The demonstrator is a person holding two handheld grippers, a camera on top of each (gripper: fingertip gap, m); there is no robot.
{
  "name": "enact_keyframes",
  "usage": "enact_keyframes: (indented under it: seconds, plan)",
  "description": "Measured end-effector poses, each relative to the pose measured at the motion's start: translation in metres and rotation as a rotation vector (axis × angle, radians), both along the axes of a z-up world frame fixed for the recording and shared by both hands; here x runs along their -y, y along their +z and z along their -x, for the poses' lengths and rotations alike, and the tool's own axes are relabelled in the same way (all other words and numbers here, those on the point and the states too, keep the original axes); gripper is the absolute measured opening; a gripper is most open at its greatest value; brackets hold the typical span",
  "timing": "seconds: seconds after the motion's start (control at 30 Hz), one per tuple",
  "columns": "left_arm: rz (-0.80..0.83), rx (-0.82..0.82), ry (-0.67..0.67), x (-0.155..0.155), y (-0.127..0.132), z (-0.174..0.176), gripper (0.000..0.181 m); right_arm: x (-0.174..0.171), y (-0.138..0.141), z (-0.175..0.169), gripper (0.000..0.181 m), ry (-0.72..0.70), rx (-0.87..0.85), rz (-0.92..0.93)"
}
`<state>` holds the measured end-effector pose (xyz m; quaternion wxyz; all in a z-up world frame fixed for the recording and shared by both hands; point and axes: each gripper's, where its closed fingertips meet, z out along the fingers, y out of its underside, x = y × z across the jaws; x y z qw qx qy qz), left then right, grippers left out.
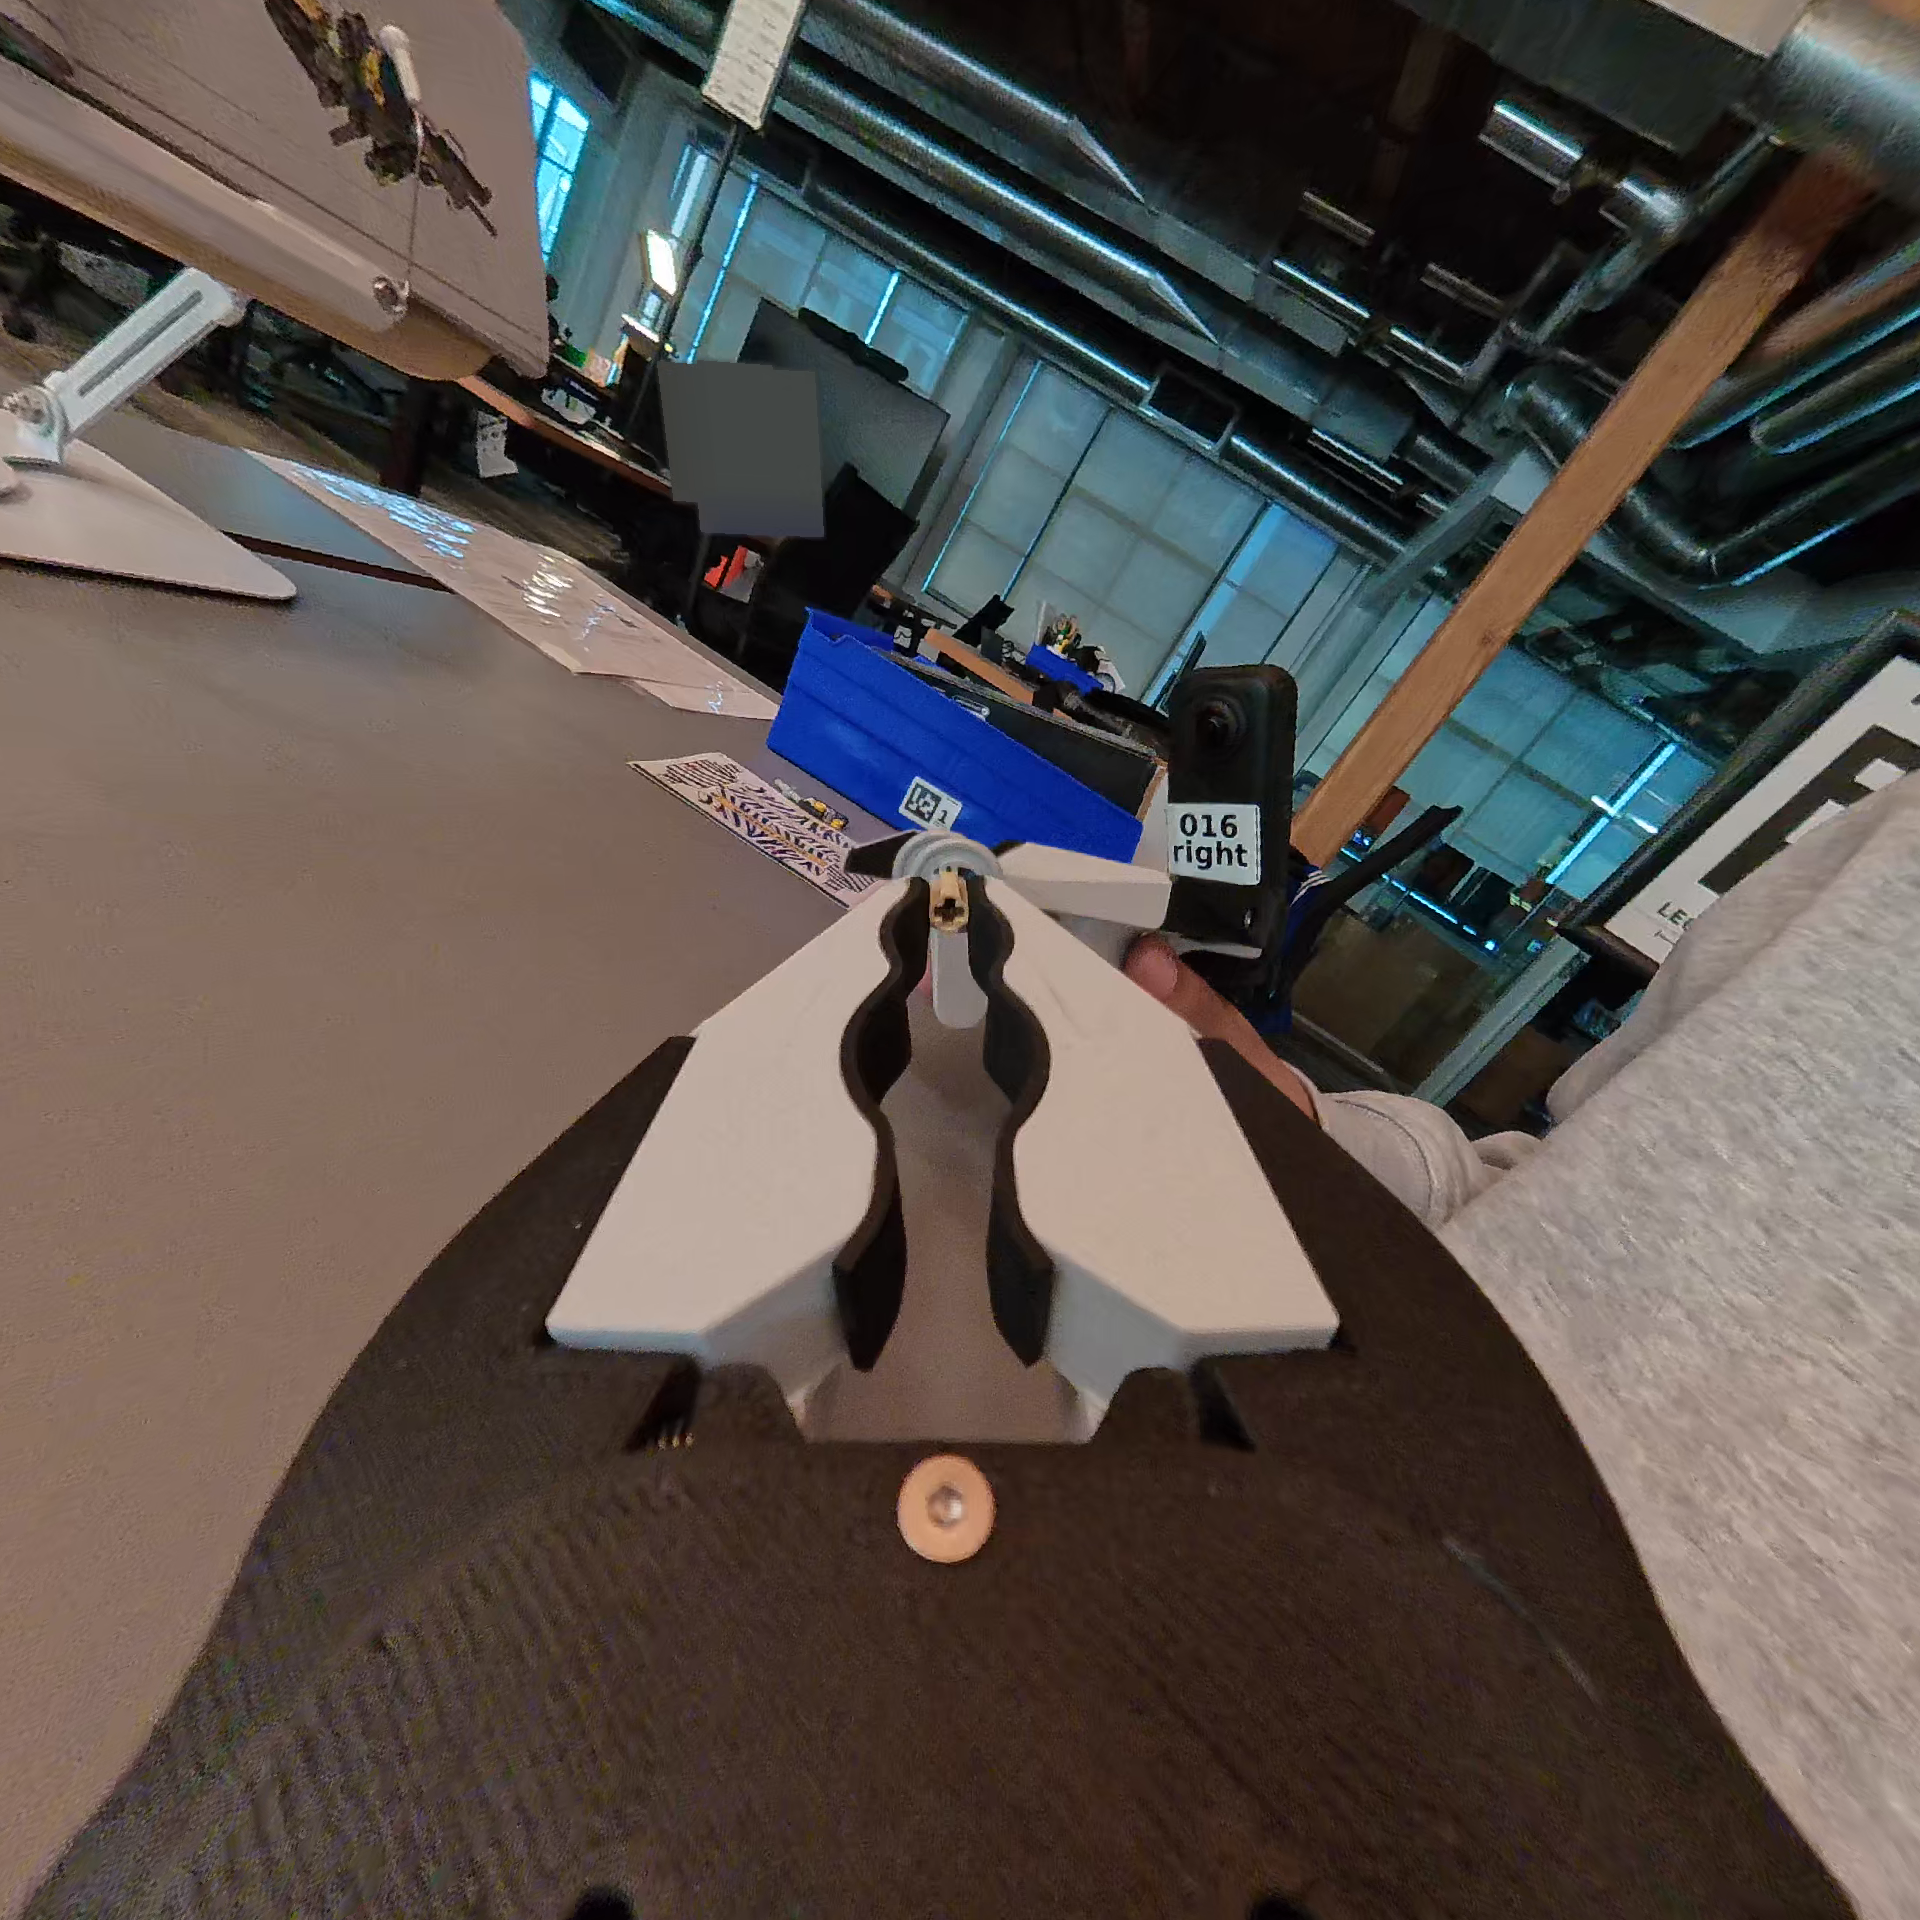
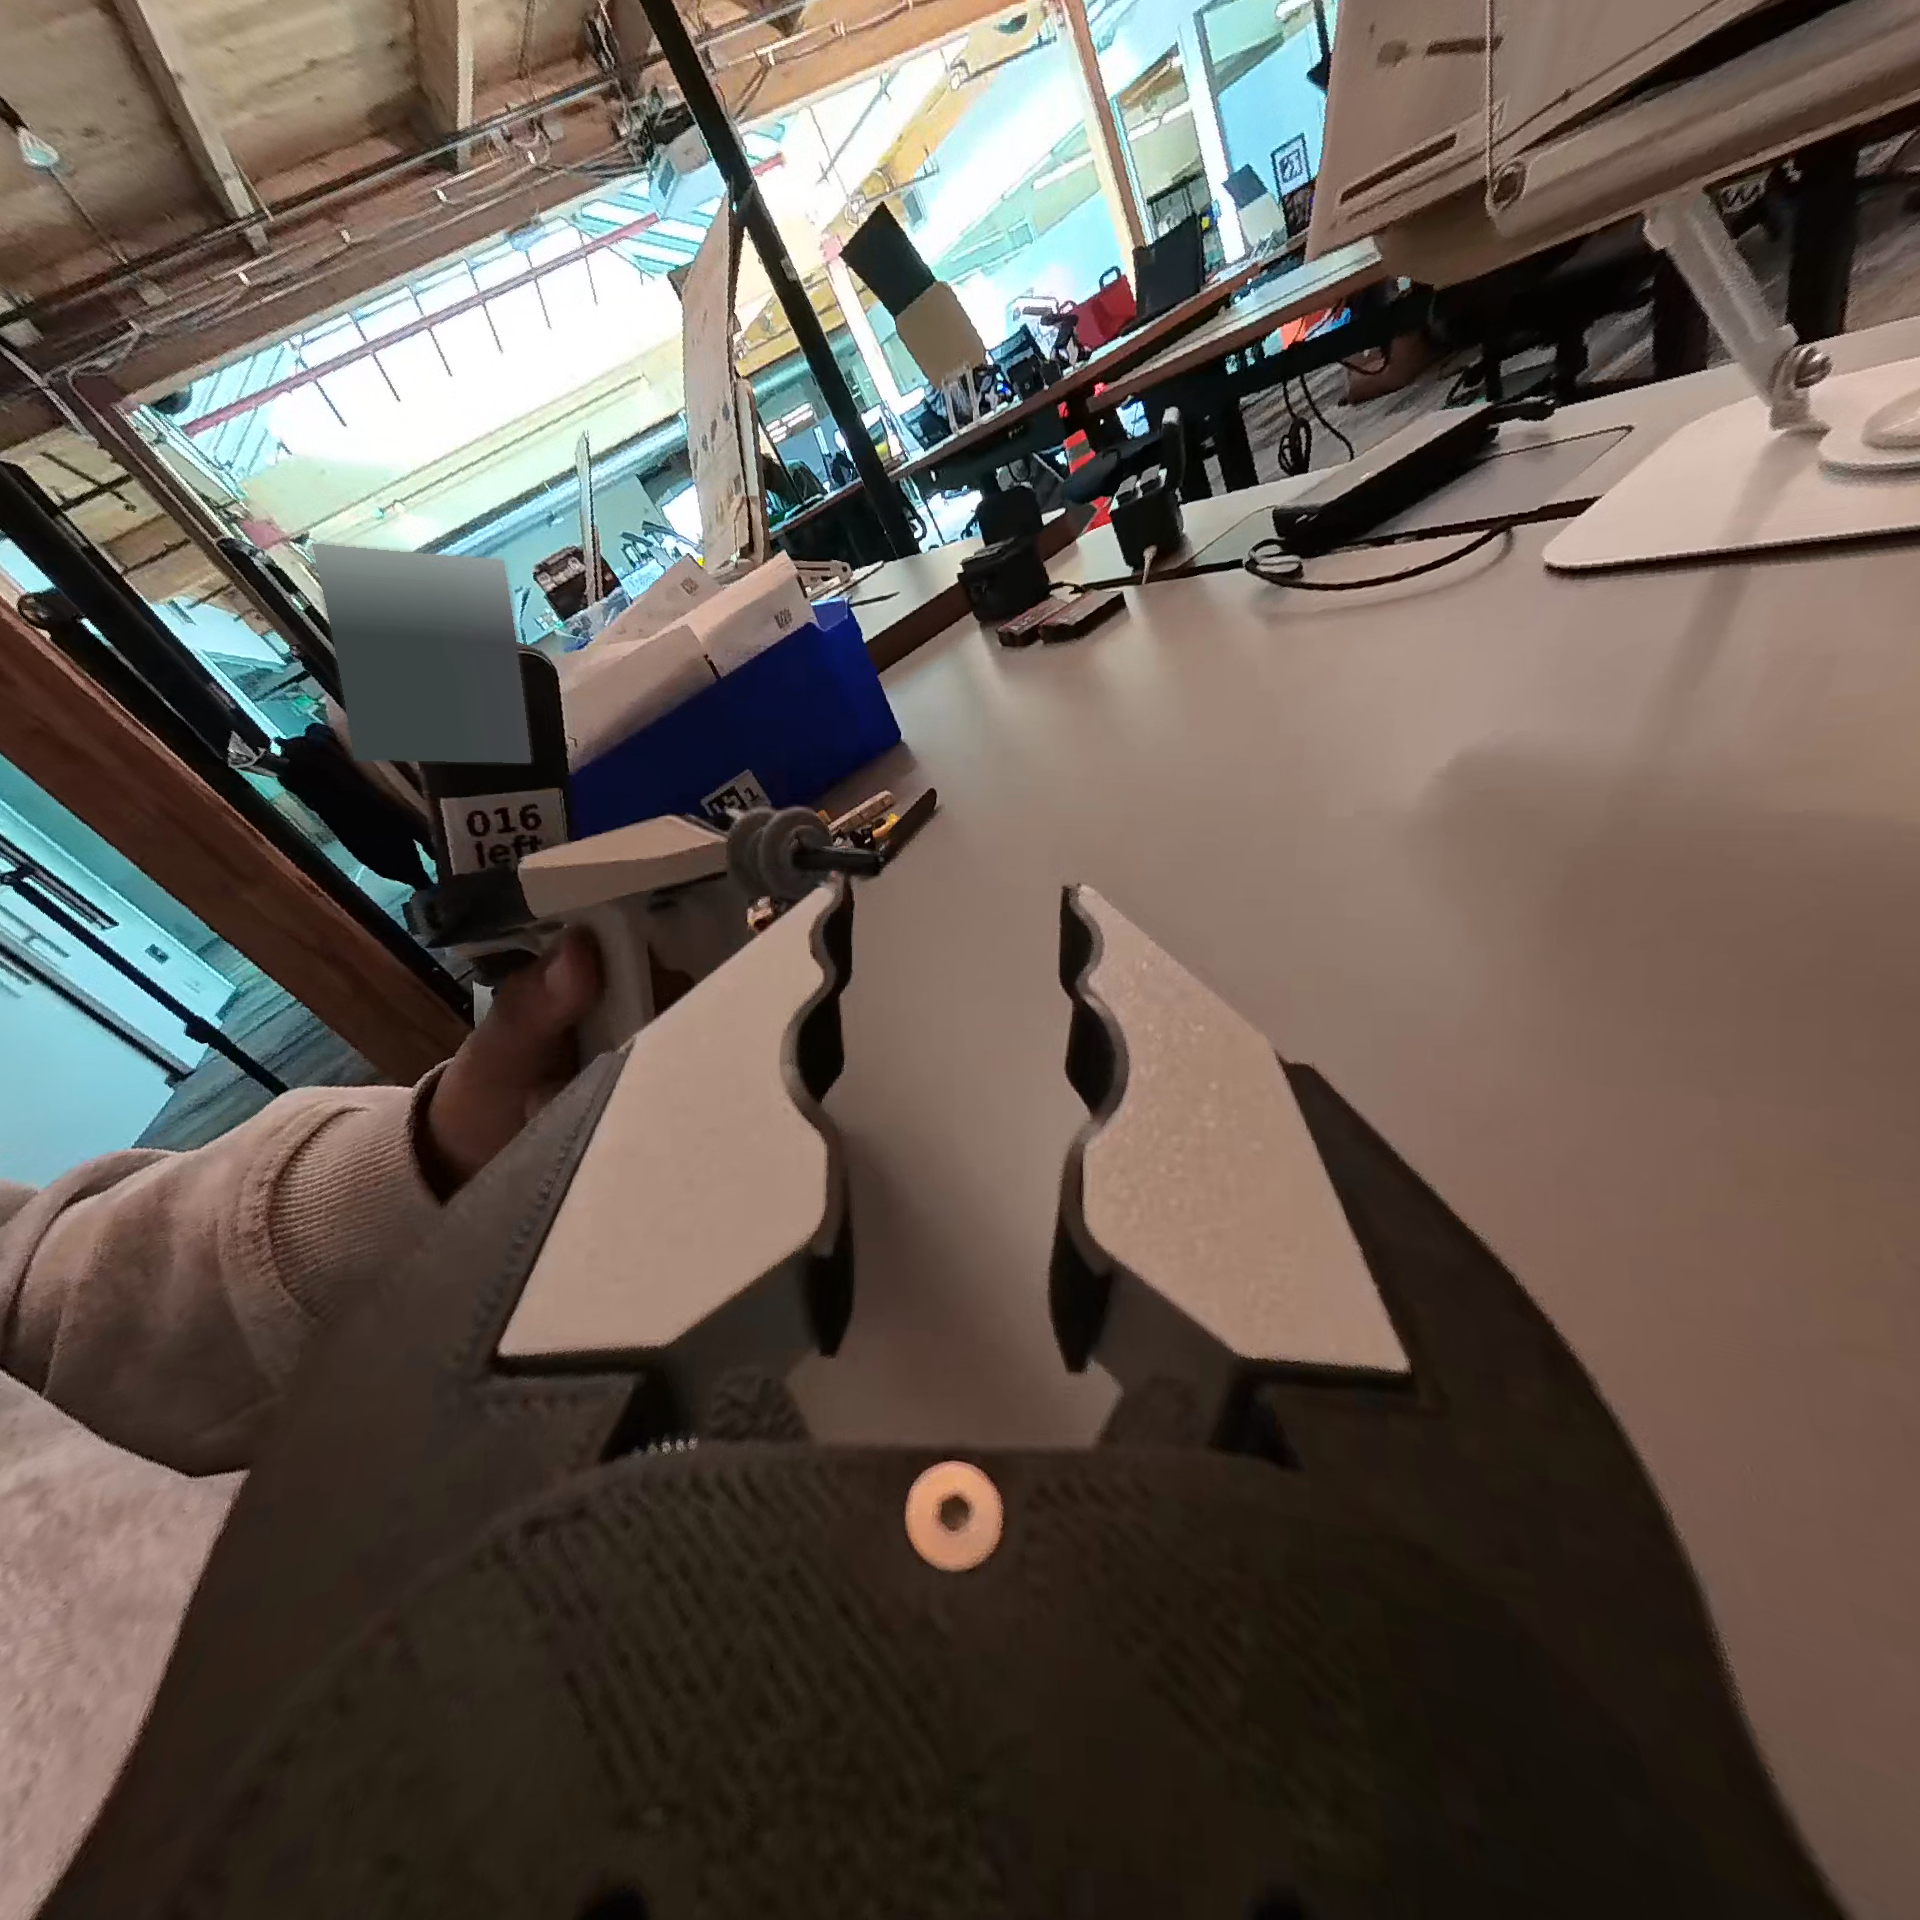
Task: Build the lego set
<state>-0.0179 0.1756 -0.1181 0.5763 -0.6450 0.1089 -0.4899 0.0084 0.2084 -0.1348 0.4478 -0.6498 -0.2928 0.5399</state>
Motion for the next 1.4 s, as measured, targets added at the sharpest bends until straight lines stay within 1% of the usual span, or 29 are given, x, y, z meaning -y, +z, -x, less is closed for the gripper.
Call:
enact_keyframes:
  seconds: [0.13, 0.3, 0.4, 0.6, 0.77, 0.97, 1.13, 1.4]
  plan:
    - [0.002, 0.019, 0.027, -0.003, 0.002, 0.007, 0.004, 0.000, -0.002, 0.001, 0.042, -0.008, 0.019, -0.009]
    - [0.017, 0.044, 0.036, -0.004, 0.002, 0.010, 0.004, -0.004, 0.004, -0.005, 0.047, -0.066, 0.035, -0.076]
    - [0.030, 0.051, 0.028, -0.005, 0.002, 0.010, 0.004, -0.006, -0.001, -0.003, 0.048, -0.097, 0.076, -0.127]
    - [0.039, 0.055, 0.051, -0.007, 0.003, 0.016, 0.004, 0.000, -0.004, 0.004, 0.049, -0.102, 0.140, -0.206]
    - [0.052, -0.002, 0.073, -0.010, -0.005, 0.015, 0.004, 0.001, -0.004, 0.005, 0.052, -0.112, 0.148, -0.219]
    - [0.030, -0.090, 0.096, -0.009, -0.010, 0.011, 0.004, 0.002, -0.004, 0.006, 0.058, -0.112, 0.143, -0.198]
    - [0.034, -0.111, 0.104, -0.010, -0.014, 0.009, 0.004, 0.005, -0.004, 0.008, 0.061, -0.099, 0.134, -0.181]
    - [0.037, -0.156, 0.107, -0.010, -0.019, 0.006, 0.004, 0.009, -0.002, 0.010, 0.062, -0.076, 0.119, -0.167]
